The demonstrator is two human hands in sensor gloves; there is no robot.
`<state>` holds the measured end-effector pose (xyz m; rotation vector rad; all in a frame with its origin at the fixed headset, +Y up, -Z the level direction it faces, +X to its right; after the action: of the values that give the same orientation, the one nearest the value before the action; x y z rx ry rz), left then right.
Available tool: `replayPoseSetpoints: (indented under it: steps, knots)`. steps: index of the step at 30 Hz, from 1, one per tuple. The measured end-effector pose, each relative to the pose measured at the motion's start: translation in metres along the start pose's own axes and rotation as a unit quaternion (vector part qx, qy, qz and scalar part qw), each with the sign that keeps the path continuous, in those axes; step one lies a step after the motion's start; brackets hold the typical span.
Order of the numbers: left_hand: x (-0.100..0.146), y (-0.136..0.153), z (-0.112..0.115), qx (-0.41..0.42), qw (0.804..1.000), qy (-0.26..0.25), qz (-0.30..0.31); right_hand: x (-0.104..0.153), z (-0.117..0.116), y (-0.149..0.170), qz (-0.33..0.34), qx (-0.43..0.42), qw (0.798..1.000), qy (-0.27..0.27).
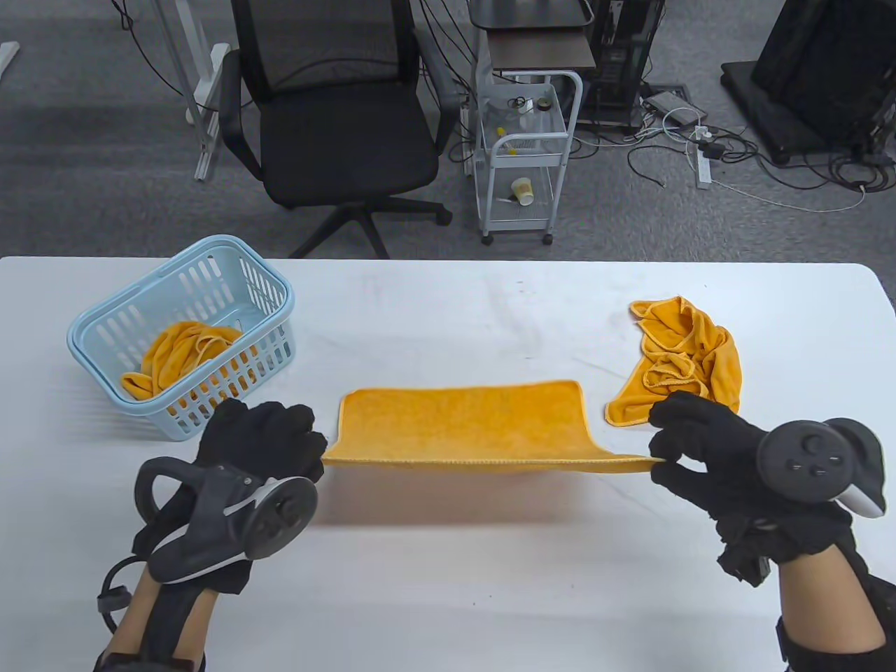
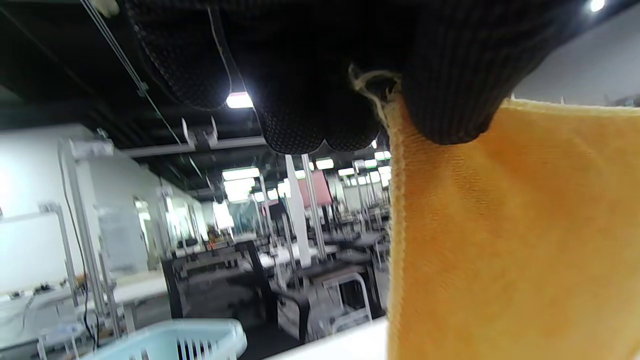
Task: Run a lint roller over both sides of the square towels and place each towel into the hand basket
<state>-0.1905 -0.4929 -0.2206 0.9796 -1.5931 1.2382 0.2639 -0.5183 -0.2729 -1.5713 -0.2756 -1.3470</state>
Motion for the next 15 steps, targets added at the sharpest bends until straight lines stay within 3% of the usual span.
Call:
replayPoseSetpoints:
  steps: [4, 8, 11, 15]
  knots:
    - [0.018, 0.016, -0.05, 0.016, 0.998, -0.056, -0.02, -0.01, 0.052, -0.038, 0.03, -0.02, 0.999, 0.036]
    - [0.019, 0.032, -0.073, 0.052, 0.995, -0.078, -0.027, -0.022, 0.076, -0.054, 0.032, -0.012, 0.998, 0.046]
    - [-0.003, 0.039, -0.066, 0.07, 0.996, -0.047, -0.033, -0.036, 0.072, -0.041, 0.002, -0.008, 0.999, 0.04]
    - [-0.05, 0.041, -0.021, 0.076, 0.996, 0.025, -0.045, -0.054, 0.032, 0.005, -0.063, -0.009, 0.998, 0.002]
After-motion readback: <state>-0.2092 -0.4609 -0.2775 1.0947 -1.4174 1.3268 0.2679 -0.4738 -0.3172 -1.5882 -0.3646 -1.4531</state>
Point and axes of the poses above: the tracker on the back of each hand, its own y axis roughly to the little-finger side, its own x axis roughly from the fingertips to the wrist, z = x × y, the point moved 4 cm from there along -x, roughly from the wrist to the fingertips, and after that the axes turned 11 degrees about y, right-handed, at the moved point
